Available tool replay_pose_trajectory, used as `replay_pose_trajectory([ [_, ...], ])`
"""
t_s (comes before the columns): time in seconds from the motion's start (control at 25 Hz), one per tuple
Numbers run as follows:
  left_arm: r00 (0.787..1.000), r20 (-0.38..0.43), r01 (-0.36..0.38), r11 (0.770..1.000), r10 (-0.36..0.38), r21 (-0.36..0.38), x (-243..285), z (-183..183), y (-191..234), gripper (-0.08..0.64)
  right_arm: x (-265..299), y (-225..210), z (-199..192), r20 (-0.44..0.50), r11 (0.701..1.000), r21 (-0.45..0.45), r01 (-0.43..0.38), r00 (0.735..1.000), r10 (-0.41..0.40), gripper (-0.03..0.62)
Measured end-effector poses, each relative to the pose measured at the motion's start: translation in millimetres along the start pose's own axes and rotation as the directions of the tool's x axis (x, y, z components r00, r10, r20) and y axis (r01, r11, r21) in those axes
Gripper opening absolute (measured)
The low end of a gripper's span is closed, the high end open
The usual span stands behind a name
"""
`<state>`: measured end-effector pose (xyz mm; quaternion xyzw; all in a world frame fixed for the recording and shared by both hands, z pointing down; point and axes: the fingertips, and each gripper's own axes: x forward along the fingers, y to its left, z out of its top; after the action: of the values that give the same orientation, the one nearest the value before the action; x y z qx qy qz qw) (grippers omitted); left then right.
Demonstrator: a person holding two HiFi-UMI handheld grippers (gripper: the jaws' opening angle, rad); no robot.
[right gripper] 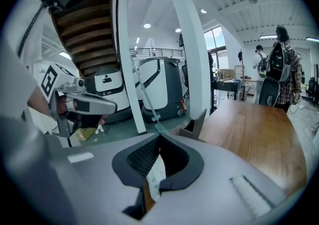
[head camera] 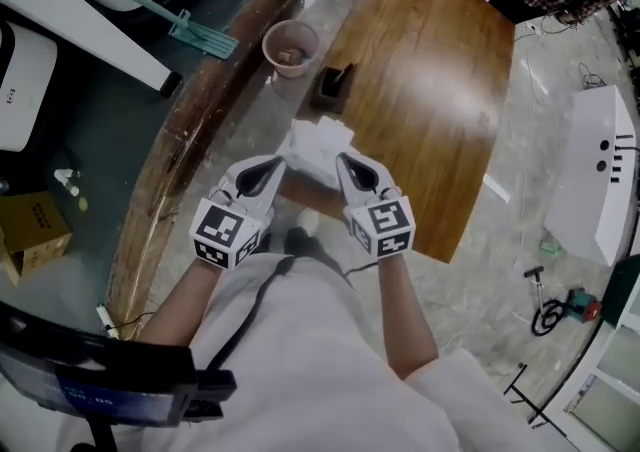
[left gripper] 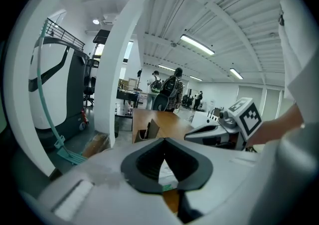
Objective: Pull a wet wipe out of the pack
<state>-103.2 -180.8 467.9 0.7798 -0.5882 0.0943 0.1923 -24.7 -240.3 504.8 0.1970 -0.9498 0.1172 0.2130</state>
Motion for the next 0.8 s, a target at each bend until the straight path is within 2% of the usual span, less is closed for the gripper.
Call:
replay_pose_trajectory([
  [0.28,0.998,-0.049,0.024,0.999,-0.026,-0.038,21.5,-17.7,-13.3,0.006,29.3,-2.4,-41.0,-0.162,0.996,-0.069,-0.058,0.986,0.046,0.029],
  [0.52,0.997,-0.066,0.045,0.998,-0.047,-0.042,33.5,-20.9,-23.7,0.005,53.7,-4.6,-65.4,-0.252,0.990,-0.107,-0.088,0.966,0.059,0.052],
  [0.8,0.996,-0.088,0.022,0.998,-0.027,-0.053,34.7,-27.9,-18.4,0.005,73.8,-4.5,-81.3,-0.323,0.981,-0.145,-0.128,0.943,0.076,0.055],
])
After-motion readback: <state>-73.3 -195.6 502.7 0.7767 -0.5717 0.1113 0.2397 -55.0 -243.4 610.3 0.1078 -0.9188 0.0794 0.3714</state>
